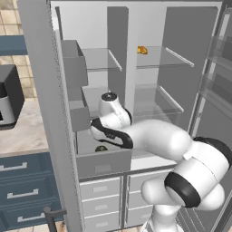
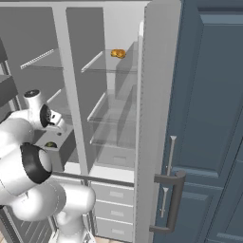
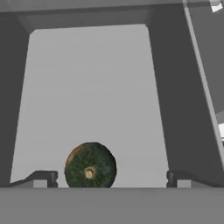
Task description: Take the peach and squash from the fridge shelf and place them in the freezer drawer to begin freezing them.
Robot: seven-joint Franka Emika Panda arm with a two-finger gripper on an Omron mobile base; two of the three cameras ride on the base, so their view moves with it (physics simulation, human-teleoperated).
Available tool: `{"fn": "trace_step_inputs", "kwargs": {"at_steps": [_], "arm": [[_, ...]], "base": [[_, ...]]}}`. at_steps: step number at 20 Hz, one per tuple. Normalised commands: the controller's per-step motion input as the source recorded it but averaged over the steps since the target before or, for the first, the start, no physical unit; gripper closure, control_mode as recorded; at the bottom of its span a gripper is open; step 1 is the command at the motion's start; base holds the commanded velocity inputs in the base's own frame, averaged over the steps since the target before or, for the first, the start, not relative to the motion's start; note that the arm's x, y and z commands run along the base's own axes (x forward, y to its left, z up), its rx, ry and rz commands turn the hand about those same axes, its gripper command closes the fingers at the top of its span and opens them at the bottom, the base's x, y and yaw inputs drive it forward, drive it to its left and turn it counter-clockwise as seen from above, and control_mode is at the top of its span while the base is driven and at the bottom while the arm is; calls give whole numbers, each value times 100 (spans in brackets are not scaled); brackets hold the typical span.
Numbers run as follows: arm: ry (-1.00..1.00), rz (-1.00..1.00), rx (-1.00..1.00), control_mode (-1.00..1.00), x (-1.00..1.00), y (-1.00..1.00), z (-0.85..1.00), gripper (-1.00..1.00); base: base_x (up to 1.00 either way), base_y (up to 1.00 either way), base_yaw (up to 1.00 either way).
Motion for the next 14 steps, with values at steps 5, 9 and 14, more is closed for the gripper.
{"fn": "trace_step_inputs", "kwargs": {"at_steps": [5, 9, 14], "arm": [[-3, 0, 2, -100, -16, -23, 4, -100], [0, 0, 0, -100, -2, -1, 0, -100], [0, 0, 0, -100, -1, 0, 1, -100]], "base": [[0, 0, 0], [0, 0, 0], [0, 0, 0]]}}
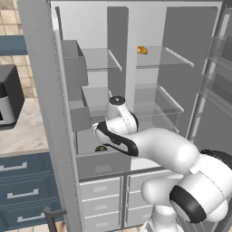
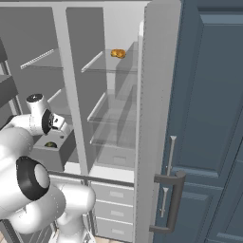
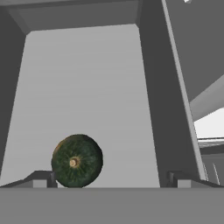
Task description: Take the peach and squash from the fridge shelf and place them in the freezer drawer to begin freezing them.
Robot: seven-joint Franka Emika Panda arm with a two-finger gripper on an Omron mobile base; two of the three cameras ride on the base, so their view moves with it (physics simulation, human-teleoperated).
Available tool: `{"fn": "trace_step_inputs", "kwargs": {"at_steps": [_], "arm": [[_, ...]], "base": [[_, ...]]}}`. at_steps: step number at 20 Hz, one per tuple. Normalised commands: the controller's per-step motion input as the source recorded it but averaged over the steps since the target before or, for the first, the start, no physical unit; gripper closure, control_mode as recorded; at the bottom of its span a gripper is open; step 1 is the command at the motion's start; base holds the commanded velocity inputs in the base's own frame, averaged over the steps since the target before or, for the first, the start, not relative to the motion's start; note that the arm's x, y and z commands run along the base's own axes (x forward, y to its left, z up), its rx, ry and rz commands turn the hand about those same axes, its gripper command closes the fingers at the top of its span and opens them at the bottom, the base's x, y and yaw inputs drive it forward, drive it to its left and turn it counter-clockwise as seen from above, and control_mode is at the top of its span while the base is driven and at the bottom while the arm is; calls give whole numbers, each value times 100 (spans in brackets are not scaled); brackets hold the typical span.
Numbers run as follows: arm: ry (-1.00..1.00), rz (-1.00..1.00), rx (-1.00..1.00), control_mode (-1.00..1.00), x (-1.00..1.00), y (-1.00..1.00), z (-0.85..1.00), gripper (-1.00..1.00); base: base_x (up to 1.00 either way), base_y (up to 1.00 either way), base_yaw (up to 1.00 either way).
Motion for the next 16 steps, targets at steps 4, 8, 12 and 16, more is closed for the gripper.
{"fn": "trace_step_inputs", "kwargs": {"at_steps": [4, 8, 12, 16], "arm": [[0, 0, 0, -100, -1, -1, 12, -100], [0, 0, 0, -100, -1, -4, 21, -100], [0, 0, 0, -100, -6, -13, 24, -100], [0, 0, 1, -100, -15, -16, 24, -100]], "base": [[0, 0, 0], [0, 0, 0], [0, 0, 0], [0, 0, 0]]}}
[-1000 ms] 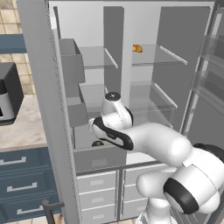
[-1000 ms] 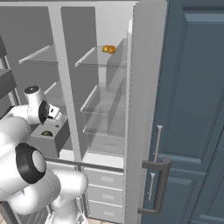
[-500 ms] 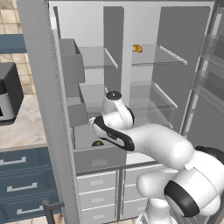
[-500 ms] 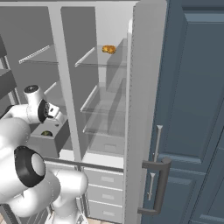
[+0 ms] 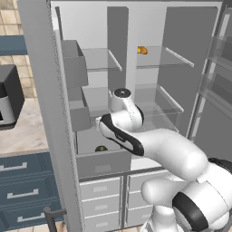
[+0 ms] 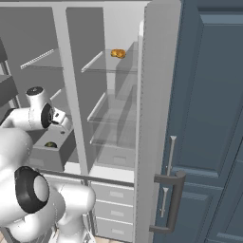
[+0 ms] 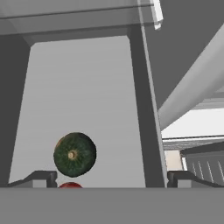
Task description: Take the peach and squash from the fridge shelf and place them in the freezer drawer to begin freezing them.
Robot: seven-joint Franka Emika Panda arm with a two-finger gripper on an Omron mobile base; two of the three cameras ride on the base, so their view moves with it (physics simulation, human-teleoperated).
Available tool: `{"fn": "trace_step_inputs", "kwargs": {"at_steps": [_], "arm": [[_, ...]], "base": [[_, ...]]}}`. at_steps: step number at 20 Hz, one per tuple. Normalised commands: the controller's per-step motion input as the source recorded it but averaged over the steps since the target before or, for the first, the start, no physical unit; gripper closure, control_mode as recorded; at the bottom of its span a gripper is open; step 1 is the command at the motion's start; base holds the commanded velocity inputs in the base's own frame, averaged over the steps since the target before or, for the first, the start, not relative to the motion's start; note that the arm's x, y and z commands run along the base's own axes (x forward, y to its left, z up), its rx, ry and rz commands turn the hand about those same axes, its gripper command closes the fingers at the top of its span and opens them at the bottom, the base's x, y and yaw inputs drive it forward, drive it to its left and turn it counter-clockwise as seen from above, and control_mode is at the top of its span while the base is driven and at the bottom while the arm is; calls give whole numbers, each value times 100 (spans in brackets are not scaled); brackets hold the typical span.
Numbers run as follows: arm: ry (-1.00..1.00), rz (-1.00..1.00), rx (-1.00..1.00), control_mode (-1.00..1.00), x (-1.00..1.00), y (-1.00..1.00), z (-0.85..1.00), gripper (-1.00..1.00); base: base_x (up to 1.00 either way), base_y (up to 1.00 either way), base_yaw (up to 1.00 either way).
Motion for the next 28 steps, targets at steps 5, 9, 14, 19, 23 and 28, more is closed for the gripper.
{"fn": "trace_step_inputs", "kwargs": {"at_steps": [5, 9, 14, 19, 23, 28], "arm": [[-1, 0, 1, -100, -17, -14, 24, -100], [-1, 0, 0, -100, -13, -9, 15, -100], [-4, 0, 0, -100, -16, -9, 12, -100], [-7, 0, 0, -100, -19, -12, 10, -100], [-7, -1, 1, -100, -23, -18, 13, -100], [-6, -1, 2, -100, -23, -25, 11, -100]], "base": [[0, 0, 0], [0, 0, 0], [0, 0, 0], [0, 0, 0], [0, 0, 0], [0, 0, 0]]}}
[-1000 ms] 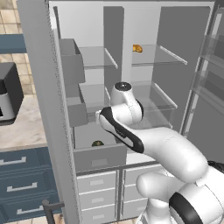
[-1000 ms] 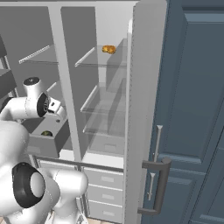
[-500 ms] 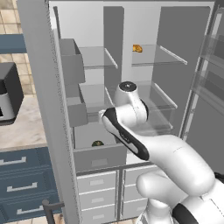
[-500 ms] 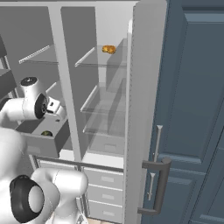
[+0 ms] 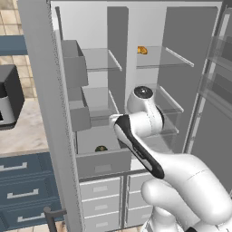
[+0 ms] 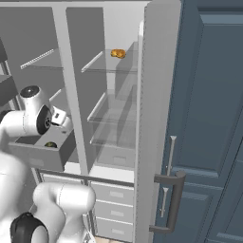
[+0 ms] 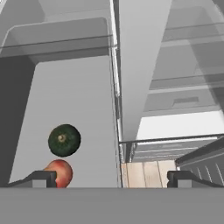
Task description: Take the peach and squash from the fridge shelf and place them in the freezer drawer to begin freezing them.
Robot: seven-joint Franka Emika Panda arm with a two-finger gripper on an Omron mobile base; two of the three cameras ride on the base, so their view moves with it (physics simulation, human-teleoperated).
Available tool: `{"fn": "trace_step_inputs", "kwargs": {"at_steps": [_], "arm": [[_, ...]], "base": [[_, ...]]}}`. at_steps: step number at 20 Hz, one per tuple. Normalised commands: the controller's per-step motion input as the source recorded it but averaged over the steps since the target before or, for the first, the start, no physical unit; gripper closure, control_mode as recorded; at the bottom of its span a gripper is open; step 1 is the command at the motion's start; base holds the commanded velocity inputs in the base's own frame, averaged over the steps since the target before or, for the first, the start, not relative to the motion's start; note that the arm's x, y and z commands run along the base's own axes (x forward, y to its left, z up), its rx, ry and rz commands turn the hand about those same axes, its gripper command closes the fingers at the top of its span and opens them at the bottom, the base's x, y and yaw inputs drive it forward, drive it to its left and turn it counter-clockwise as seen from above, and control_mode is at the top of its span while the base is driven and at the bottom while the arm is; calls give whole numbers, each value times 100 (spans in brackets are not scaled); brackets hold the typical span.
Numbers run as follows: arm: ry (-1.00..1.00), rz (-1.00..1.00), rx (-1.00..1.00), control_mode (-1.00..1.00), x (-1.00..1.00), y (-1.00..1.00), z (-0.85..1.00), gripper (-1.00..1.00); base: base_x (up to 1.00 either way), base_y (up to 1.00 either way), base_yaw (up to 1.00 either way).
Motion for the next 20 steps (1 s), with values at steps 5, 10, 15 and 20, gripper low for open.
{"fn": "trace_step_inputs", "kwargs": {"at_steps": [5, 10, 15, 20], "arm": [[-5, 0, 3, -100, -21, -29, 12, -100], [-4, 0, 5, -100, -18, -41, 15, -100], [-3, 0, 6, -100, -15, -42, 17, -100], [-1, 0, 5, -100, -11, -36, 26, -100]], "base": [[0, 0, 0], [0, 0, 0], [0, 0, 0], [0, 0, 0]]}}
